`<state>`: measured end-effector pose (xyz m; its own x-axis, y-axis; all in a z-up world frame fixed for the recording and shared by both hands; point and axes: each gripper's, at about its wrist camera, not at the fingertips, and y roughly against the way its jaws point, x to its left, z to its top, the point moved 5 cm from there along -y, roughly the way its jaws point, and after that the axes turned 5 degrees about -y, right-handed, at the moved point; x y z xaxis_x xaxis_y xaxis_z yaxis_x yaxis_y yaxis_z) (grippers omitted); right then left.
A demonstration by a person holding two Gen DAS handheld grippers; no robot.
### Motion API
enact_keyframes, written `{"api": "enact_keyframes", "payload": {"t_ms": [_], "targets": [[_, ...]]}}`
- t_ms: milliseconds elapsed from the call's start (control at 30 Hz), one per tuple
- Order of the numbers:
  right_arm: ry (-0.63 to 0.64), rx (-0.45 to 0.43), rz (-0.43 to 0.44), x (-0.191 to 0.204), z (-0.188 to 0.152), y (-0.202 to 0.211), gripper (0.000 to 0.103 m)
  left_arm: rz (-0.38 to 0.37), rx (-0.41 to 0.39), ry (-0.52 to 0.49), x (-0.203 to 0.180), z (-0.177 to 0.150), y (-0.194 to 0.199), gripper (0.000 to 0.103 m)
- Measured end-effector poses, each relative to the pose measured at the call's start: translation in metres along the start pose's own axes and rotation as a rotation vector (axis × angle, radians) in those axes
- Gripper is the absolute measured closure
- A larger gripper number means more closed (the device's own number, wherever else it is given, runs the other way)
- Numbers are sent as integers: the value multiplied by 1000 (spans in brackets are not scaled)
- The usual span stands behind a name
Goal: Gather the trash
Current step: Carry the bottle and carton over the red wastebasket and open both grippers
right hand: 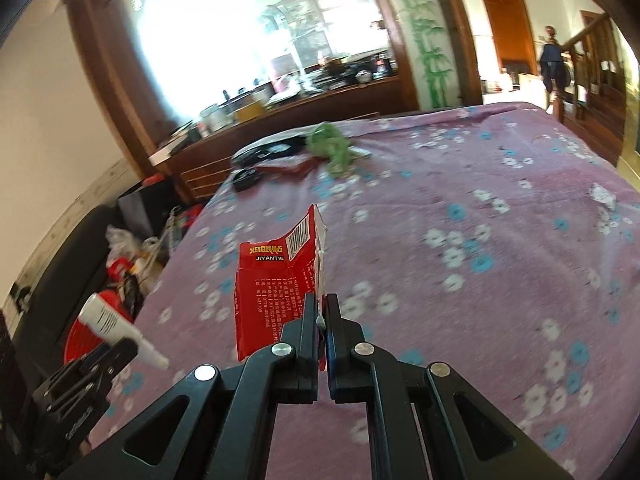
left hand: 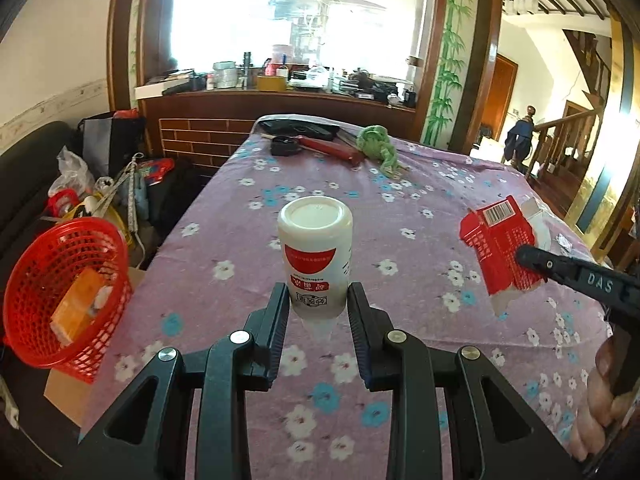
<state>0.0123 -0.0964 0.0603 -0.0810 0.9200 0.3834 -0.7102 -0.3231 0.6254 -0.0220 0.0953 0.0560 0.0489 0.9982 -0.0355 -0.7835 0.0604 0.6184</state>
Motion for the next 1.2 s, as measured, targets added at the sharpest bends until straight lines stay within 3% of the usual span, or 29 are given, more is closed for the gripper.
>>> {"api": "enact_keyframes", "payload": {"t_ms": [400,1200], "targets": [[130,44,56,69,-23,-11,99,63,-33,48,41,-5,20,74],[328,128,174,217,-45,-54,99,213,-67,210,174,-18,47,74]]}}
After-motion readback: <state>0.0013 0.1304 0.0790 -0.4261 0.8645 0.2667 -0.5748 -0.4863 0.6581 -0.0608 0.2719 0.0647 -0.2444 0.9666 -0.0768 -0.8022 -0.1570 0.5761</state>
